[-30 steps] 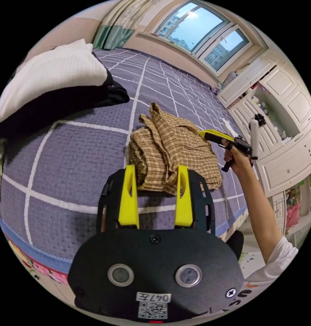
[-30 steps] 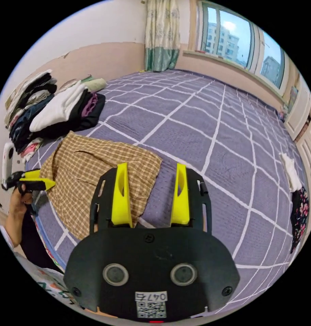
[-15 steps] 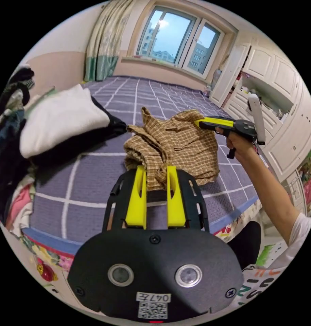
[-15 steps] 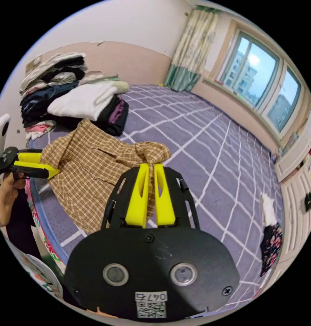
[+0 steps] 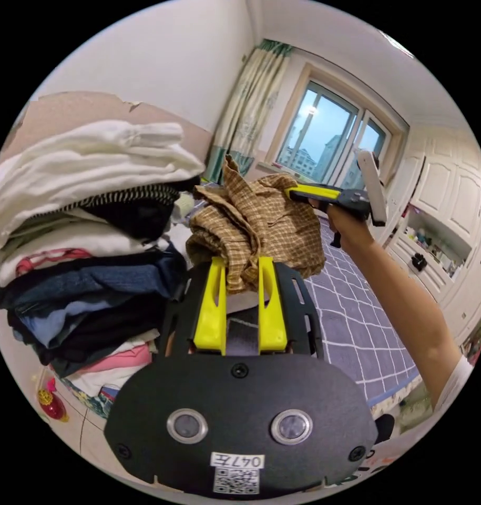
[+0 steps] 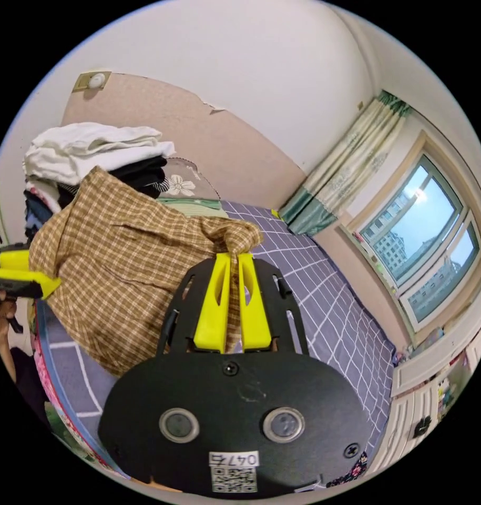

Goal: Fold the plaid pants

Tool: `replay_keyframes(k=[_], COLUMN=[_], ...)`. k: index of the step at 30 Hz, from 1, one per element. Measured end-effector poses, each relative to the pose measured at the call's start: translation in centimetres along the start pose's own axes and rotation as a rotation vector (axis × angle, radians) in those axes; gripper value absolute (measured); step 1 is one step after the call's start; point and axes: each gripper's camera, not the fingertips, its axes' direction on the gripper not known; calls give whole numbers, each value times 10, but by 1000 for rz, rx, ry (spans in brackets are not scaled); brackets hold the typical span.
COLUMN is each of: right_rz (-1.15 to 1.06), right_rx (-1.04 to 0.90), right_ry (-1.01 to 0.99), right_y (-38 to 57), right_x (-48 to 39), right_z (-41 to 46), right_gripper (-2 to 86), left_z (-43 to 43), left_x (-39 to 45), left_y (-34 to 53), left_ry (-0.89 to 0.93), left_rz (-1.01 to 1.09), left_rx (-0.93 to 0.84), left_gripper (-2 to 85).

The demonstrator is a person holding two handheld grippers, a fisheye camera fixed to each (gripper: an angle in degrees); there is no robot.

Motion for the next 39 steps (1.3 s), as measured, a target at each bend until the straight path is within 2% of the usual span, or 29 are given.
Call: replay_keyframes(k=[6, 9, 10, 11, 14, 18, 20, 22, 26, 31, 33, 35, 37, 39], right_rz=[-3, -10, -9, -3, 51, 141, 147, 146, 155, 119, 127, 135, 125, 145], right_rx=[-76, -182, -223, -234, -165, -1, 17, 9, 16, 189, 181, 188, 143, 76], right_ry=[-69, -96, -122, -131, -136, -218, -248, -299, -441, -531, -545, -478, -448, -498], right_y=[-63, -61, -58, -56, -52, -28, -9, 13, 26, 10, 12, 17, 17, 15], right_x=[-51, -78, -86, -89, -76, -27, -18, -22, -50, -124, -148, -167, -180, -176], right_z=[133, 198, 218, 224, 210, 131, 106, 91, 81, 48, 50, 52, 66, 85], right_gripper=[9, 24, 32, 35, 46, 40, 37, 37, 26, 1, -3, -4, -4, -3], left_z=[44, 23, 3, -23, -67, -54, -7, 48, 163, 225, 248, 279, 299, 313], left_x=[-34, -35, -35, -33, -5, 69, 120, 140, 141, 138, 134, 122, 112, 107], left_y=[-2, 1, 1, 2, -4, -37, -77, -104, -127, -137, -136, -131, -126, -119], left_ry=[-12, -4, 22, 42, 87, 18, -136, -283, -519, -533, -536, -543, -528, -532], left_rz=[-67, -61, -67, -71, -10, 201, 352, 408, 419, 354, 322, 280, 252, 255], left_rx=[-160, -178, -133, -44, 117, 109, 32, -73, -355, -532, -606, -698, -725, -728], left_gripper=[96, 83, 74, 37, -2, -8, -8, -8, -9, -10, -10, -10, -10, -9])
